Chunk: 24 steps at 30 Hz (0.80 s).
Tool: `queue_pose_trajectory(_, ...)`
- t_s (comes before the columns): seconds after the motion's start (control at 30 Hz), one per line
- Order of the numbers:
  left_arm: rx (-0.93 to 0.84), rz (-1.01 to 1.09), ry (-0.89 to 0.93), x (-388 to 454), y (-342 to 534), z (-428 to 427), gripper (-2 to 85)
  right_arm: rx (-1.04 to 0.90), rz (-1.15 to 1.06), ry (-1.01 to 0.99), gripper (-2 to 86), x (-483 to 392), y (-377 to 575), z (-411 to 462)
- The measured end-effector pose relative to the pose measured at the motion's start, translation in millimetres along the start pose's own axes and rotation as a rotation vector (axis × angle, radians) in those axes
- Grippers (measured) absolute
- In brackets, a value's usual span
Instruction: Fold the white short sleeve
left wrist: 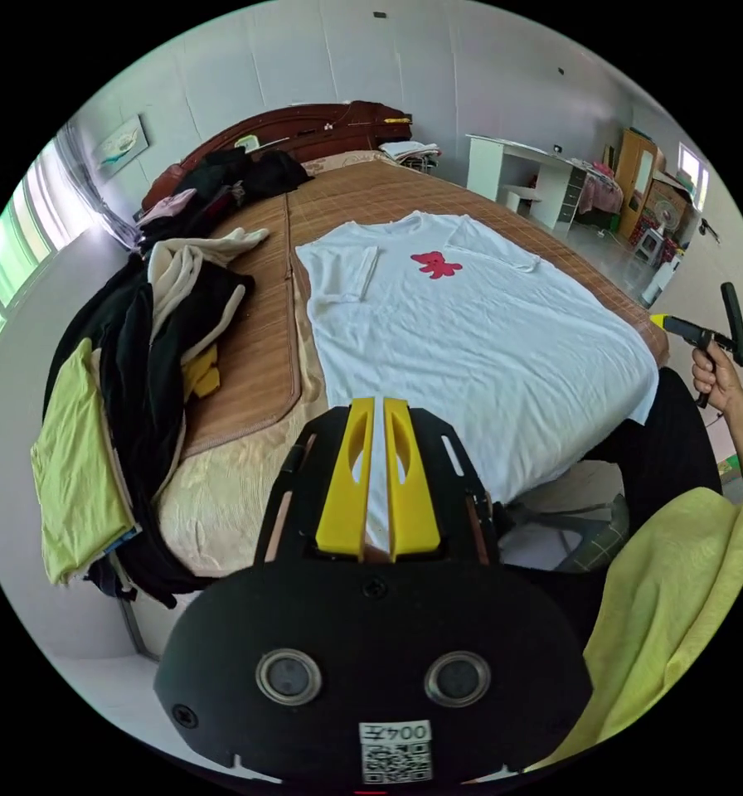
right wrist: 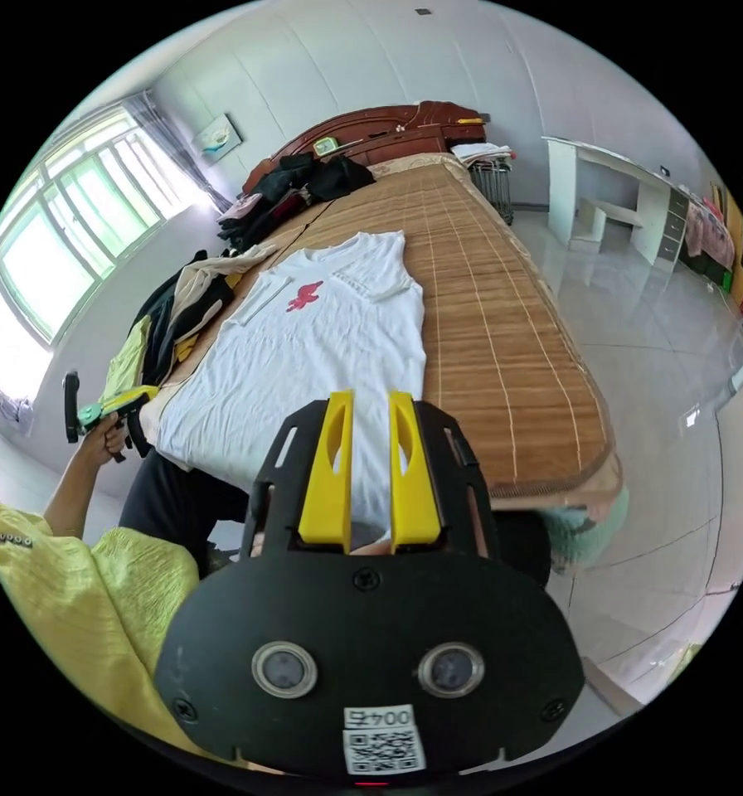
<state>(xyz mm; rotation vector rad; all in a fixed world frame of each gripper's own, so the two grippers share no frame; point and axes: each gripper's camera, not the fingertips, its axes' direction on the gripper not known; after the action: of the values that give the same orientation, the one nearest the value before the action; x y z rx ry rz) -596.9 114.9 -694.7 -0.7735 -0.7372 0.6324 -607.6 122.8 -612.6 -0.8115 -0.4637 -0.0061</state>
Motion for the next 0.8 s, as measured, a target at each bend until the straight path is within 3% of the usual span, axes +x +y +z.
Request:
queue_pose_trajectory(0.17,-0.011,-0.005,-0.016,-44.3,-100.7,49.4,3.1,0.007,-0.016,-0.004,9.8,7.9,-94.0,43.3)
queue_pose_trajectory(0.43,-0.056,-0.181,0.172,-175.6,-260.6,140.4,7.5,-0.006,0.025,-0.099,10.4,40.2,-238.8,93.4)
queue_pose_trajectory(0.8,-0.115,-0.312,0.286,-301.3,-353.6,280.4,9.1,-0.092,0.058,-0.13,13.1,66.9,-377.2,159.1)
